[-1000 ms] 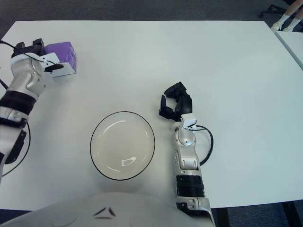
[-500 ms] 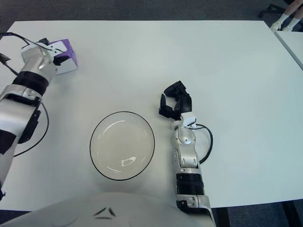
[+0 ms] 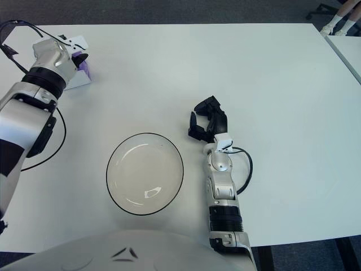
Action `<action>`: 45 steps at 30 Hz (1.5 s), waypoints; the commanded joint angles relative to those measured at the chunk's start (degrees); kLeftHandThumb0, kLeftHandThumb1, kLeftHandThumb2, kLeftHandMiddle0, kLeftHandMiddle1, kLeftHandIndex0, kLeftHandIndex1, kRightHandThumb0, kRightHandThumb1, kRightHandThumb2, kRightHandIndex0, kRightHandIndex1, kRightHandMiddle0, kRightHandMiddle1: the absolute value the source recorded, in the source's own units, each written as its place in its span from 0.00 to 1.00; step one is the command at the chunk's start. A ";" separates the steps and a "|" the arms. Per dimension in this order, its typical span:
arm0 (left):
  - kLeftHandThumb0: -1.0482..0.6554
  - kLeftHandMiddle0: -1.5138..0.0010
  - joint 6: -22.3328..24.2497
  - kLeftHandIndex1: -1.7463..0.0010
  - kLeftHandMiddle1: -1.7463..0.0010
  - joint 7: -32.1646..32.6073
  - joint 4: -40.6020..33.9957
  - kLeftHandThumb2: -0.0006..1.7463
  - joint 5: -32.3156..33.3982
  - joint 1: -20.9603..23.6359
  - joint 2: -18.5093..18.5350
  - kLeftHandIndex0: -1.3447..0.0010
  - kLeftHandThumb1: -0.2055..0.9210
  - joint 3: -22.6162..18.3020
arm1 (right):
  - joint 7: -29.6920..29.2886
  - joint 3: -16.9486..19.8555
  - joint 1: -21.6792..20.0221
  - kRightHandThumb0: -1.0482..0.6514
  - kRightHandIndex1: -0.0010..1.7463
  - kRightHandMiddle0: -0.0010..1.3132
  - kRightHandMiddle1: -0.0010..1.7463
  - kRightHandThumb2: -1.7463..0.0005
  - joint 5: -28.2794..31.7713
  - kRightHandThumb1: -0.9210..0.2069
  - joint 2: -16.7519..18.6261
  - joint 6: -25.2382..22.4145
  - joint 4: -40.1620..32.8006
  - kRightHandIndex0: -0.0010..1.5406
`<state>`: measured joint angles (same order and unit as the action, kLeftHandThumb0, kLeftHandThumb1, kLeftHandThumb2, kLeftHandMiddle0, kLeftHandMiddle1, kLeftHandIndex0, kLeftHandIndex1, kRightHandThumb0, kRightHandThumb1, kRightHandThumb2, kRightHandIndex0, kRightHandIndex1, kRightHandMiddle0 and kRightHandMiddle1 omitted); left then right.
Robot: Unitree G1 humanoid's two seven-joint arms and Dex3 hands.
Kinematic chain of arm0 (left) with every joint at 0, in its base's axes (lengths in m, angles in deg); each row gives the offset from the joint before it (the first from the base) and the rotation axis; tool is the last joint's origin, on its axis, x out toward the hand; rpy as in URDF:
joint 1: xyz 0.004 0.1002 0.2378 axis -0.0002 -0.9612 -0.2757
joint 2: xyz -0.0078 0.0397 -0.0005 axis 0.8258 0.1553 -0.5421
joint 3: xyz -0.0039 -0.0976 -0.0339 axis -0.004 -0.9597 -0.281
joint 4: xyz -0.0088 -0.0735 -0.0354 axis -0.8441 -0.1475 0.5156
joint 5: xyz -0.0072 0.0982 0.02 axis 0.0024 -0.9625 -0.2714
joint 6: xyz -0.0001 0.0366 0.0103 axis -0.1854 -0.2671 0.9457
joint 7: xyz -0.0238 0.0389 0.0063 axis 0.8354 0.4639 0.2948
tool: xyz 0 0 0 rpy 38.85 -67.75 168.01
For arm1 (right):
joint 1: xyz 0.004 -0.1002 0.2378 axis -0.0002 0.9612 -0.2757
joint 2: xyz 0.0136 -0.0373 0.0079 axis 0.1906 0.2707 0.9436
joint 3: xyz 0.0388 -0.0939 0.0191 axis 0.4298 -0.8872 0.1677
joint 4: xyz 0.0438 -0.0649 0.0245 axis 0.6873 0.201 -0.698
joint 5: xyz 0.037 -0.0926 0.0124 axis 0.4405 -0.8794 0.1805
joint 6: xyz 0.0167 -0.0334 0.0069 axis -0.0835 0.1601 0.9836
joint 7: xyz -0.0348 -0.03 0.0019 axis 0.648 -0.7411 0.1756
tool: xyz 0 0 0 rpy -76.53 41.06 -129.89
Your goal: Put the tissue paper into the plate.
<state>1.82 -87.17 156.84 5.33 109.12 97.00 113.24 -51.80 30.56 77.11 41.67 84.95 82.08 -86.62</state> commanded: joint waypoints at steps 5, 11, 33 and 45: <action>0.00 1.00 0.49 0.61 1.00 -3.74 2.13 0.54 5.91 3.34 0.52 1.00 1.00 -3.71 | -0.77 0.31 5.91 0.36 1.00 0.39 1.00 0.33 0.25 0.43 0.53 -5.80 7.40 0.57; 0.00 1.00 4.25 0.69 1.00 0.71 3.12 0.48 12.61 4.67 -0.01 1.00 1.00 -10.22 | -0.80 0.23 6.02 0.36 1.00 0.39 1.00 0.33 0.01 0.43 0.30 -5.35 7.61 0.58; 0.03 1.00 6.82 1.00 1.00 7.33 3.11 0.23 18.07 6.16 -3.71 1.00 0.93 -12.31 | -0.64 0.96 5.65 0.35 1.00 0.40 1.00 0.32 0.49 0.44 0.00 -4.02 8.74 0.58; 0.01 1.00 -3.65 1.00 1.00 -0.50 6.70 0.32 9.02 2.14 -3.14 1.00 1.00 0.63 | -1.43 1.88 5.83 0.35 1.00 0.40 1.00 0.32 0.78 0.44 0.31 -2.66 9.22 0.58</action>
<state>0.71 -87.02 161.98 15.86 113.73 93.50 112.22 -52.38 31.05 77.02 41.60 85.10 85.68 -84.73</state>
